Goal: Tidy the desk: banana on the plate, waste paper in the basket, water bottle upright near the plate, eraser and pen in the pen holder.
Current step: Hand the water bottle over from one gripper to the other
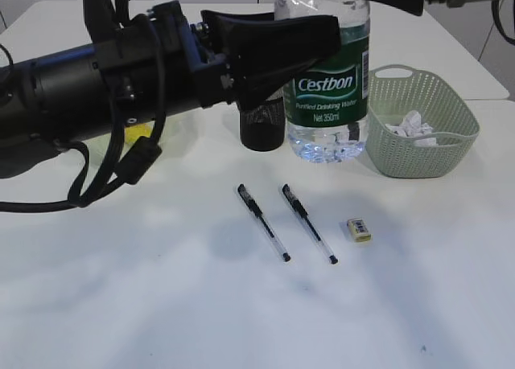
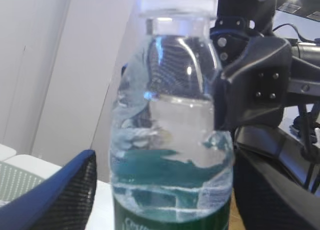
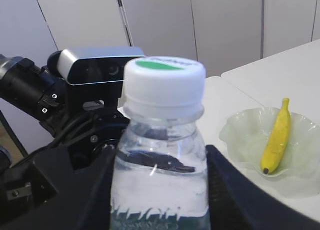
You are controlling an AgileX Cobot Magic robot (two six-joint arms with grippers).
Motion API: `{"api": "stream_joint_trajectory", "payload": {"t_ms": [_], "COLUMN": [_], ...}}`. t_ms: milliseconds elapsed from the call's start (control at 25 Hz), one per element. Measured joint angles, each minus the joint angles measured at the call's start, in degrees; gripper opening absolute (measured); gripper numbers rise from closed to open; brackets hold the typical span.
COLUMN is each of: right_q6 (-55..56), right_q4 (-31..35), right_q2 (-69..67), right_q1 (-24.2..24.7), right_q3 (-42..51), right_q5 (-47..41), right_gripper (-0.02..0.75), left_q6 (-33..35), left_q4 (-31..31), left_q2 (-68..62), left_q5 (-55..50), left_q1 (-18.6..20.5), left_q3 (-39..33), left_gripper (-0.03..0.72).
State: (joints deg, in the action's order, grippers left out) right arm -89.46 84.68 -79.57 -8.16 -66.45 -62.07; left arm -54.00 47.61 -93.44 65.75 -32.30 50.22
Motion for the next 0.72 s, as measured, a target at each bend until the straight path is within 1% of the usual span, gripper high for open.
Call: {"api": "stream_joint_trajectory", "payload": {"t_ms": [120, 240, 440, 720], "right_q6": [0.0, -0.1, -0.2, -0.2], "right_q4": [0.0, 0.0, 0.0, 0.0], "right_q2": [0.0, 0.0, 0.0, 0.0], "right_q1": [0.0, 0.0, 0.0, -0.1], "right_q3": [0.0, 0.0, 0.0, 0.0], "right_q5": [-0.4, -0.5, -0.7, -0.9], "right_gripper": [0.361, 0.361, 0.361, 0.361], "left_q6": [-1.7, -2.3, -2.6, -2.6], "left_q4": [2.0, 2.6, 2.4, 1.8], "left_q2": [-1.0, -1.9, -3.7, -3.9], "left_q5": [0.5, 0.6, 0.7, 0.7], "left_q1": [0.0, -0.4, -2.0, -2.2], "left_q3": [1.4, 2.3, 3.2, 3.7], "left_gripper": [0.595, 0.594, 0.594, 0.580]}}
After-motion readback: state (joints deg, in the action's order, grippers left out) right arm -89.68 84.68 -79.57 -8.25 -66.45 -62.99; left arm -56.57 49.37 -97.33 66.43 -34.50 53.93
